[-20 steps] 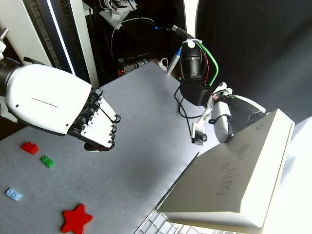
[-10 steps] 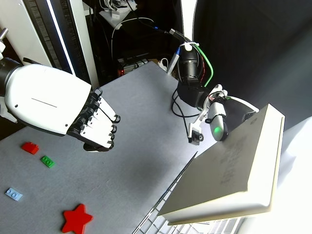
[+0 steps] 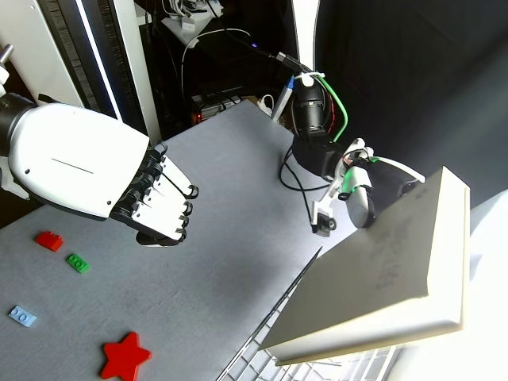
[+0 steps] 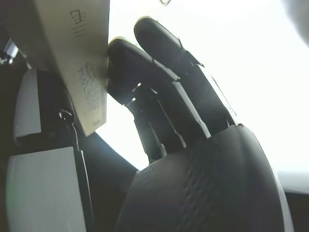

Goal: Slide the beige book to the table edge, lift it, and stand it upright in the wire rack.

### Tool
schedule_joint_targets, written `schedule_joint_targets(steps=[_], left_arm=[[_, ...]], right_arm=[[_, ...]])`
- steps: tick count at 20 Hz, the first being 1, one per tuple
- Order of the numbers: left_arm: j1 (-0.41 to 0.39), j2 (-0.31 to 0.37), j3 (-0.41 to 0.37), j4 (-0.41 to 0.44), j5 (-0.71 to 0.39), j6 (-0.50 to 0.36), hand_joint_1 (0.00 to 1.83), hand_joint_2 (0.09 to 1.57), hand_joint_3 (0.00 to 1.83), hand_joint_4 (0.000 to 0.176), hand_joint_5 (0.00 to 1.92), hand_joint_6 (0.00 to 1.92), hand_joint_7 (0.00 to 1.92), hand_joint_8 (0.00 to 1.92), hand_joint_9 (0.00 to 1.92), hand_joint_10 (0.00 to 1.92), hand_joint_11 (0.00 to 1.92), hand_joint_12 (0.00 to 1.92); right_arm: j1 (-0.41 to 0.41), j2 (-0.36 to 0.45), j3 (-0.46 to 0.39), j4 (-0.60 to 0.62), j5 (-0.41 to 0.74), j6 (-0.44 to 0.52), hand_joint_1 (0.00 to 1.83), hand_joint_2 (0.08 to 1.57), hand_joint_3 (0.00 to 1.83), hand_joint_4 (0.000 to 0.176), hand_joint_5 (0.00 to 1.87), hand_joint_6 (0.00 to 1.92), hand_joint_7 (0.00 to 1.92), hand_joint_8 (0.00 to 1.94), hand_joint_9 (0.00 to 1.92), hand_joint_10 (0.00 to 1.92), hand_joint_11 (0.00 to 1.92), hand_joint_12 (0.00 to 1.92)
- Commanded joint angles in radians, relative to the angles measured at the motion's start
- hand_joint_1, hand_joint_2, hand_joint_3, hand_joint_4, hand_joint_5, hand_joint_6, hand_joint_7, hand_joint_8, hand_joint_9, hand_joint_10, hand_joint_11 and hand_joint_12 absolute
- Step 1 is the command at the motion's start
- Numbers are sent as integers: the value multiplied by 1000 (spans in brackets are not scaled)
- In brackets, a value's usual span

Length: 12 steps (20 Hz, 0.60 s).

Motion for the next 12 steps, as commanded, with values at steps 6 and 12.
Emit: schedule_joint_targets(steps=[6,12], left_arm=[[-20,-6,23,7,-98,-24,1279,1121,0,0,862,988,1056,1004,1050,845,864,1208],[-14,-19,17,11,-105,-25,1029,1149,0,0,656,340,847,219,840,469,490,1268]], right_arm=[[17,-4,-1,6,113,2,478,1241,0,0,629,1100,703,1225,595,1563,400,1921],[18,-4,-1,6,113,2,460,1241,0,0,646,1087,723,1239,613,1545,404,1921]])
